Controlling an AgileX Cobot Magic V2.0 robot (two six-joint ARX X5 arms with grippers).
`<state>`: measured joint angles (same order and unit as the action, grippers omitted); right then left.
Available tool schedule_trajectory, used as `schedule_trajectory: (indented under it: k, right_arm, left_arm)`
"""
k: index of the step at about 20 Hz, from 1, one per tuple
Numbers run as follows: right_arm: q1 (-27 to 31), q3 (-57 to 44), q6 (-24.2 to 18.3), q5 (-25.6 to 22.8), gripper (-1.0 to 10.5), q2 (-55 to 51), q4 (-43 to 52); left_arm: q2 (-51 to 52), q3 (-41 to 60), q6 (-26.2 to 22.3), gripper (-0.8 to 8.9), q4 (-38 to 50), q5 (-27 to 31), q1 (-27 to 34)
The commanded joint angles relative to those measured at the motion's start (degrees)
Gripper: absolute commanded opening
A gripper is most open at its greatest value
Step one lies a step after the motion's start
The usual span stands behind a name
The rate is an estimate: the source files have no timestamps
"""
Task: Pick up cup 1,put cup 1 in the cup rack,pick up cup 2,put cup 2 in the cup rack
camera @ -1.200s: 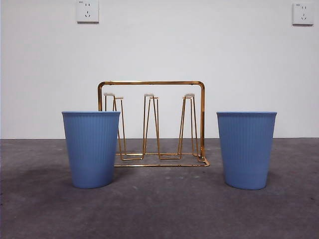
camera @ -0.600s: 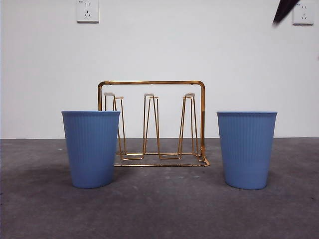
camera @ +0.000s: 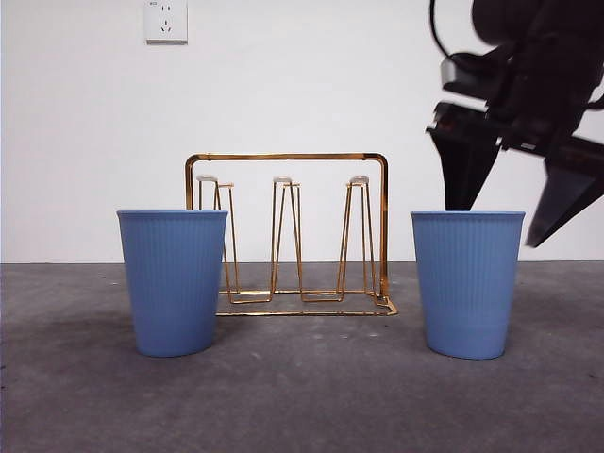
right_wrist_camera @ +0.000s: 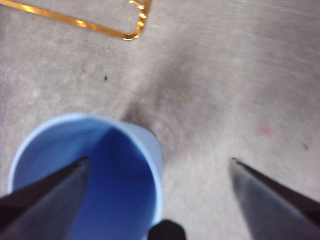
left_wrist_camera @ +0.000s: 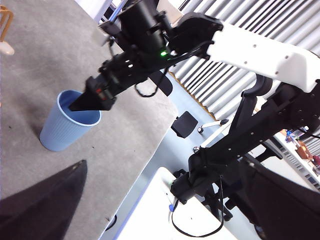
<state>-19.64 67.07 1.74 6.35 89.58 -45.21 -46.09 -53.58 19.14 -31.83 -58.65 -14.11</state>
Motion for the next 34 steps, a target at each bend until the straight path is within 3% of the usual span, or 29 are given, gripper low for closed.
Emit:
schedule_trajectory:
  k: [1, 4, 5, 12, 15, 18, 20, 24, 28, 30, 34]
  right_arm:
    - [-0.7, 0.3, 1.3, -0.6, 3.9, 2.4, 0.7]
    - [-1.0, 0.3, 1.2, -0.6, 0.8, 4.8, 0.4]
    - [-1.0, 0.3, 1.0, -0.4, 0.3, 5.2, 0.4]
    - [-1.0, 0.3, -2.2, 0.3, -0.1, 1.5, -0.2]
    - [-1.0, 0.6, -2.4, 0.3, -0.1, -5.6, -1.3]
    - [-1.0, 2.4, -2.4, 1.8, -0.1, -16.7, -1.0]
    - [-1.0, 5.2, -2.1, 3.3, -0.1, -24.7, 0.8]
    - [-1.0, 11.1, -0.2, 4.7, -0.1, -38.4, 12.2]
    - [-1.0, 12.5, -0.2, 4.5, -0.1, -43.7, 21.3]
    - [-1.0, 12.5, -0.2, 4.6, -0.1, -43.7, 23.1]
    - [-1.0, 12.5, 0.8, 5.6, -0.1, -43.0, 24.5]
  left_arm:
    - [-0.2, -0.3, 0.2, 7.09, 0.4, -0.3, -0.2]
    - [-0.4, -0.3, 1.1, 7.09, 0.4, -0.3, -0.3]
    - [-0.5, -0.3, 1.3, 7.09, 0.4, -0.3, -0.3]
    - [-2.1, -0.3, 4.4, 7.09, 3.6, -0.2, -3.4]
    - [-3.3, -0.3, 10.8, 7.09, 11.9, -0.2, -5.6]
    - [-5.2, -0.3, 20.5, 7.09, 25.4, 0.3, -8.7]
    - [-7.3, -0.3, 28.0, 7.09, 36.9, 3.5, -11.8]
    - [-13.6, -0.3, 39.8, 7.09, 60.5, 17.0, -19.8]
    - [-22.1, -0.9, 45.4, 7.08, 80.9, 31.2, -27.3]
    - [-26.2, -3.2, 46.4, 7.08, 86.4, 33.8, -29.9]
    - [-31.8, -8.9, 46.3, 7.09, 88.3, 35.6, -33.5]
